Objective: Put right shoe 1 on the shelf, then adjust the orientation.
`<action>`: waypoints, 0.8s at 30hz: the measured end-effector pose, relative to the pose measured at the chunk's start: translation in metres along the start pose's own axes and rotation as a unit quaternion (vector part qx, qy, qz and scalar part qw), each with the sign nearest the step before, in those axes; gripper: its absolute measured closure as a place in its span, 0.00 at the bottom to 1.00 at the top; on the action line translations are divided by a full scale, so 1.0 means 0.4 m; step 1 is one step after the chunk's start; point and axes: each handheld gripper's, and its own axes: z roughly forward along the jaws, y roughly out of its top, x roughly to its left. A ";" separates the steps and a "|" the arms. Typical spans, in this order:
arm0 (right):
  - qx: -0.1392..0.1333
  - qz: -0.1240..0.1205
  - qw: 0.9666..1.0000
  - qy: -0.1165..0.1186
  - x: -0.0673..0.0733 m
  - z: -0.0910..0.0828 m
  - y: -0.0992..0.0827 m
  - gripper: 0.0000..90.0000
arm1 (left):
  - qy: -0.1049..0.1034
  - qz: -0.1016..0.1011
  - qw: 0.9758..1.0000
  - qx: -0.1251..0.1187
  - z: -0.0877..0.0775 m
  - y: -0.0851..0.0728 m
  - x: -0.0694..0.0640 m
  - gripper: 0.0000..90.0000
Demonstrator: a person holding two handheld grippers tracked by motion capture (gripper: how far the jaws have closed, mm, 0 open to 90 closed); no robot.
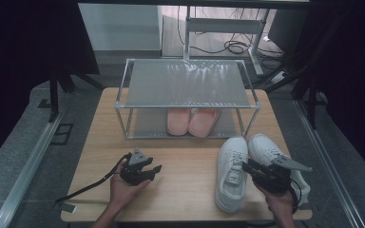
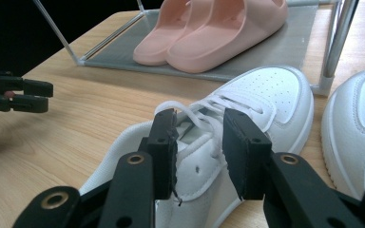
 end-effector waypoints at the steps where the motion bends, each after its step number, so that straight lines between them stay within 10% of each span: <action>1: 0.000 0.000 1.000 -0.001 0.000 -0.002 -0.001 0.73 | 0.005 0.002 1.000 0.002 -0.003 0.000 0.001 0.57; 24: -0.020 -0.001 1.000 -0.019 0.005 -0.066 -0.010 0.72 | -0.011 -0.004 1.000 -0.010 -0.026 0.007 0.003 0.55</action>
